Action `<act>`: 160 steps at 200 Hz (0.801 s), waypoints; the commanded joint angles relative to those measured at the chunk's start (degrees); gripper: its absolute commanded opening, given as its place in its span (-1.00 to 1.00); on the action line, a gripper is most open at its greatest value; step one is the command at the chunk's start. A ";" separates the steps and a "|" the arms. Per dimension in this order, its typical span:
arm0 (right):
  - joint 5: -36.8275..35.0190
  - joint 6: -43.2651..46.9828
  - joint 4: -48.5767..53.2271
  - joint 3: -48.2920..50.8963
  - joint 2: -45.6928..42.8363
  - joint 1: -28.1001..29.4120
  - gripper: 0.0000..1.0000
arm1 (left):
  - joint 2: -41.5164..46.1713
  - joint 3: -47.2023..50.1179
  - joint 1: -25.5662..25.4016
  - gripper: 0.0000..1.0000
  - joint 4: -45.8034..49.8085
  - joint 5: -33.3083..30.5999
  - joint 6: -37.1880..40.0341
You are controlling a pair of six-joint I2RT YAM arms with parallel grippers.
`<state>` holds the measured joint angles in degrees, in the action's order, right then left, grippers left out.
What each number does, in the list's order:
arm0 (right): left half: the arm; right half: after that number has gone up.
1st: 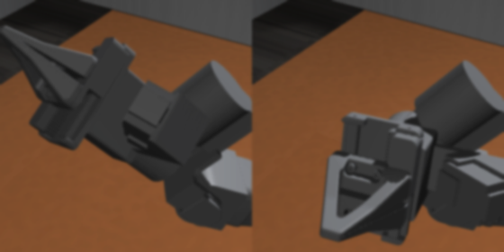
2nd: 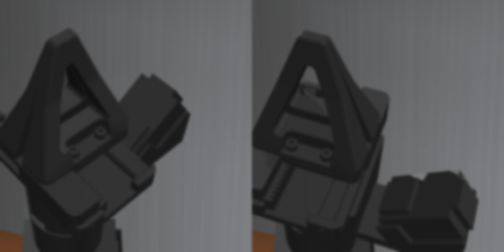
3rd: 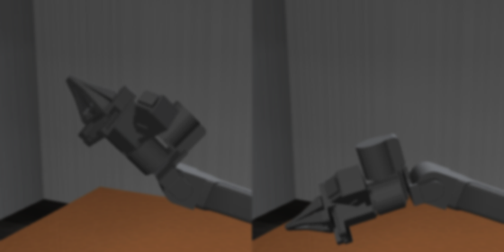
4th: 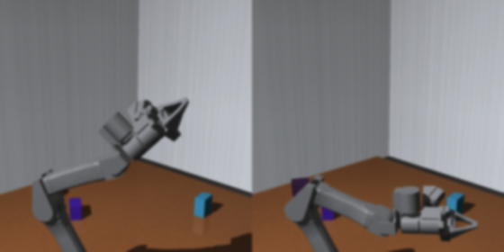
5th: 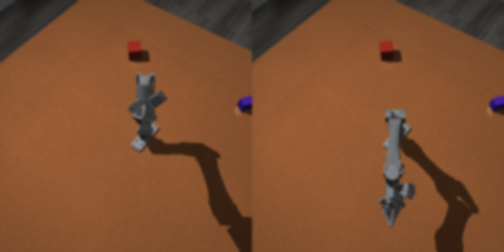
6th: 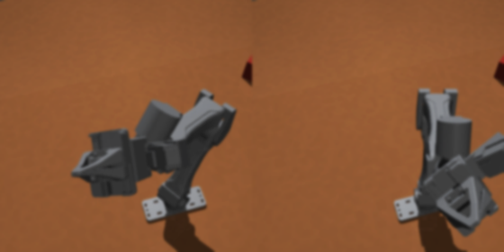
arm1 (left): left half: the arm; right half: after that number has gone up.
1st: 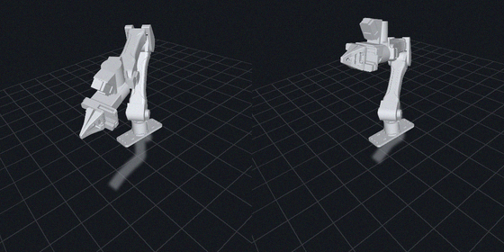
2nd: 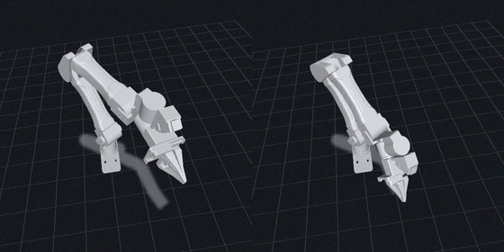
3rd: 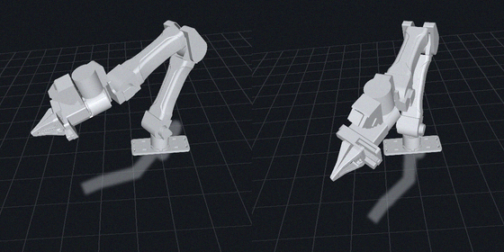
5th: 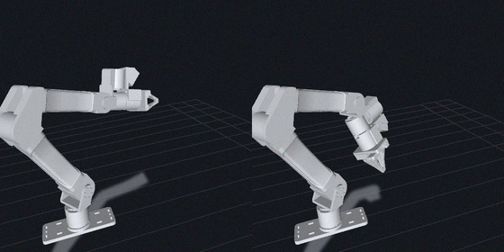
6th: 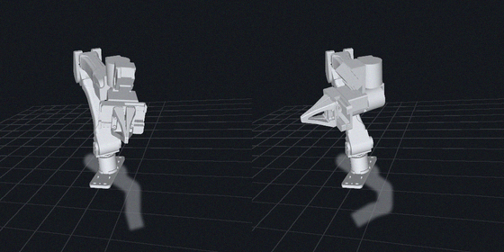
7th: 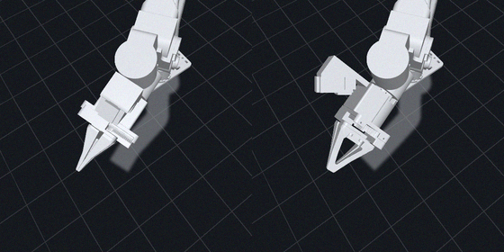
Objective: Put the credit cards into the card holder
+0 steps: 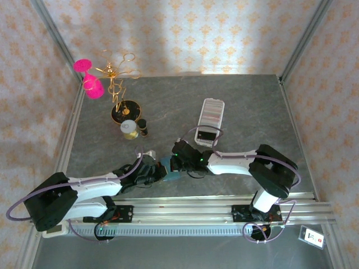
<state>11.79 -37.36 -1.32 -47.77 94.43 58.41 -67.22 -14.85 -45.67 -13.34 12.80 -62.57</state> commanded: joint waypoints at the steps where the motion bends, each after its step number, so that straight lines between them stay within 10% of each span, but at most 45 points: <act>1: -2.21 0.88 2.62 0.14 0.20 0.53 -1.00 | 0.03 1.34 -0.43 -1.00 2.20 -0.84 -0.12; 160: 1.46 0.64 -0.31 0.93 2.48 1.25 -1.00 | -0.87 2.11 -0.56 -1.00 -0.16 -0.04 -0.98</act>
<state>13.96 -36.16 -2.39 -47.44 95.33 58.94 -67.26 -14.20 -45.76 -14.61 12.82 -63.05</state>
